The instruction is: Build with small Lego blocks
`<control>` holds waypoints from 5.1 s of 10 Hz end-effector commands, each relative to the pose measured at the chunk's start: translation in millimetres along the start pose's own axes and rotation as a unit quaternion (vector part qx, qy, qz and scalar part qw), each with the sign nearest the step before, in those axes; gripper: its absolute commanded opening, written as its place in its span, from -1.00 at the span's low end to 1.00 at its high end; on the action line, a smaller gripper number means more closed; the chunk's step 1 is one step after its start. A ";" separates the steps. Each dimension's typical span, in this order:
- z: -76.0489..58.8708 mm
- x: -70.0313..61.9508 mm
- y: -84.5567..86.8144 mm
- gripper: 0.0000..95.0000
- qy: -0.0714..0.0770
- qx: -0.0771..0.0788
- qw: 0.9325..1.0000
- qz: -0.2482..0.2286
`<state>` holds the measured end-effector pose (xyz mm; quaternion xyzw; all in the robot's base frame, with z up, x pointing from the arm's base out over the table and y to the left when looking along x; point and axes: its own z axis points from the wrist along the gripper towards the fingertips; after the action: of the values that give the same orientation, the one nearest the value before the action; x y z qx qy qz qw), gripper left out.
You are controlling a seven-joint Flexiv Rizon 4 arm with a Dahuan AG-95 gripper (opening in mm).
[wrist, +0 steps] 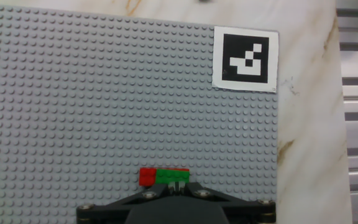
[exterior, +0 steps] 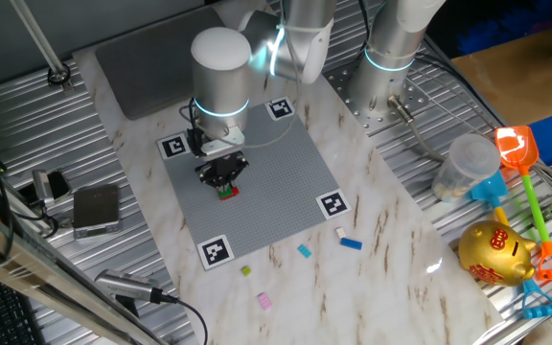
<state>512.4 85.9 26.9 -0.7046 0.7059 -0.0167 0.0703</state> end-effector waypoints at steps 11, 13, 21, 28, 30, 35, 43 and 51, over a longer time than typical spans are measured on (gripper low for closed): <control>15.5 1.3 -0.1 -1.00 0.000 0.003 1.000 0.008; 15.7 1.3 -0.1 -1.00 -0.001 0.003 1.000 0.011; 18.0 -0.4 5.8 -1.00 -0.004 0.009 1.000 0.015; 20.7 -0.5 7.4 -1.00 0.001 0.009 1.000 0.016; 20.7 -0.5 7.1 -1.00 0.003 0.010 1.000 0.017; 20.3 -0.9 0.2 -1.00 0.004 0.009 1.000 0.015; 10.9 -2.4 -3.4 -1.00 0.009 0.004 1.000 0.029; -11.9 -0.3 1.0 -1.00 0.012 -0.007 0.999 0.040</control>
<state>508.9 85.8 41.4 -0.6749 0.7357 -0.0142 0.0555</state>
